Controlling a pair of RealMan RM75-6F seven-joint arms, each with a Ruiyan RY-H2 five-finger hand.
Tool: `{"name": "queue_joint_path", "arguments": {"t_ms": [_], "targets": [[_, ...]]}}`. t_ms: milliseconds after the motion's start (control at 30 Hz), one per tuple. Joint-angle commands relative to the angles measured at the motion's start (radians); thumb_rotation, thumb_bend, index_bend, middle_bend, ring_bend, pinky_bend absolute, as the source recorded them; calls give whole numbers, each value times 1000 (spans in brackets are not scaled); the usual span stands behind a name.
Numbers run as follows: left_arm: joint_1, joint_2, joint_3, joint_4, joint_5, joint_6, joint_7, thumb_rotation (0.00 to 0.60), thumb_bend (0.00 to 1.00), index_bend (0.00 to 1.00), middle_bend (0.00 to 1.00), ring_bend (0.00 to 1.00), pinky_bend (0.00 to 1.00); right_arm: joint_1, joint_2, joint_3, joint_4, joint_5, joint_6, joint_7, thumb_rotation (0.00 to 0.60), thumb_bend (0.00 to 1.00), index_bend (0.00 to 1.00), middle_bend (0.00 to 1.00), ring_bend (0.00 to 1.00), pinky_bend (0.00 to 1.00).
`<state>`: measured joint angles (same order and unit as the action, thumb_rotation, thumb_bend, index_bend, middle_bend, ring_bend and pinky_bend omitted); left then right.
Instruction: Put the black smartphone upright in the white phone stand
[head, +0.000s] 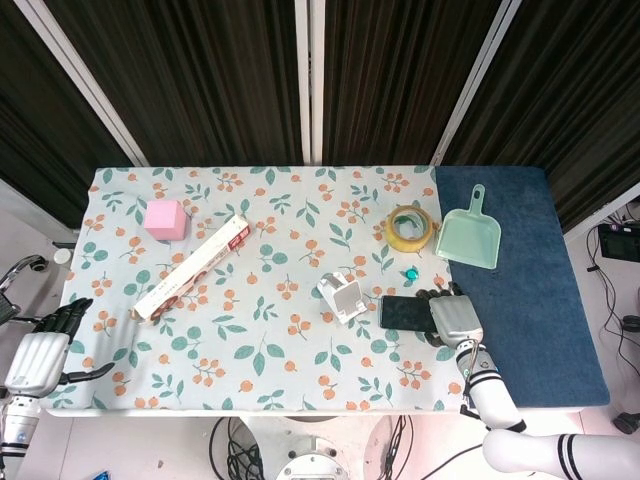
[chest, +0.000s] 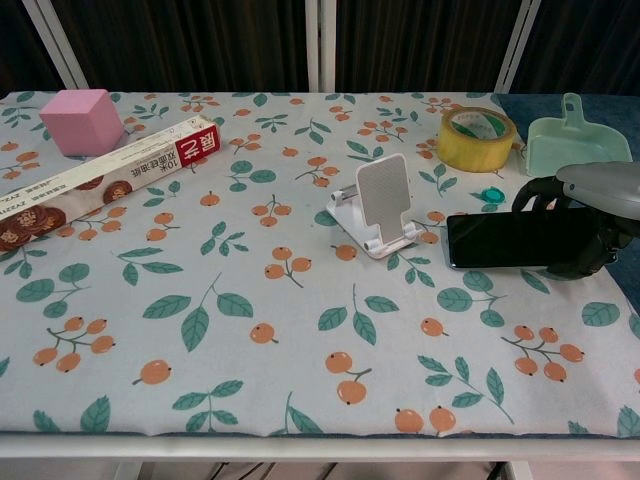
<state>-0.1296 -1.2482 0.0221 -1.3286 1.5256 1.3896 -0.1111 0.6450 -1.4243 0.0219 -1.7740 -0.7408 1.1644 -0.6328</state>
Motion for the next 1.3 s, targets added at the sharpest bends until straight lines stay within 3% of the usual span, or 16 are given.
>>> {"name": "queue_joint_path", "arguments": {"t_ms": [33,100,267,467,633,833,1033,1300], "targets": [[0,-1,0,1,0,-1,-1,347,11,41,67,114,209,-2,-2,2,4,-4,2,-4,600,497,626,450,370,177],[0,-2,1,2,0,-2,-2,345,11,41,66,114,210,-5,-4,4,4,-7,2,-2,600,513,631,471,441,214],[-1,-4,0,5,0,-3,-3,348,11,41,65,114,210,-12,6,11,-6,-31,-1,13,600,543,635,511,504,247],[1,1,0,2,1,1,-1,346,11,41,64,114,210,-45,86,23,-59,-212,63,87,600,562,643,521,508,239],[1,5,-5,-2,0,8,-2,347,11,41,64,114,210,-48,171,64,-46,-402,143,110,600,551,653,521,508,130],[1,0,-6,-2,2,11,1,348,11,41,64,114,210,47,252,77,171,-725,160,-11,600,535,693,519,508,15],[-1,-2,-8,-4,-2,5,5,348,12,41,64,114,210,159,312,46,357,-1005,101,-72,600,523,703,510,508,0],[-4,-11,-12,6,-7,0,4,350,11,41,64,114,210,313,325,-25,533,-1306,51,35,600,518,706,509,508,0]]}}
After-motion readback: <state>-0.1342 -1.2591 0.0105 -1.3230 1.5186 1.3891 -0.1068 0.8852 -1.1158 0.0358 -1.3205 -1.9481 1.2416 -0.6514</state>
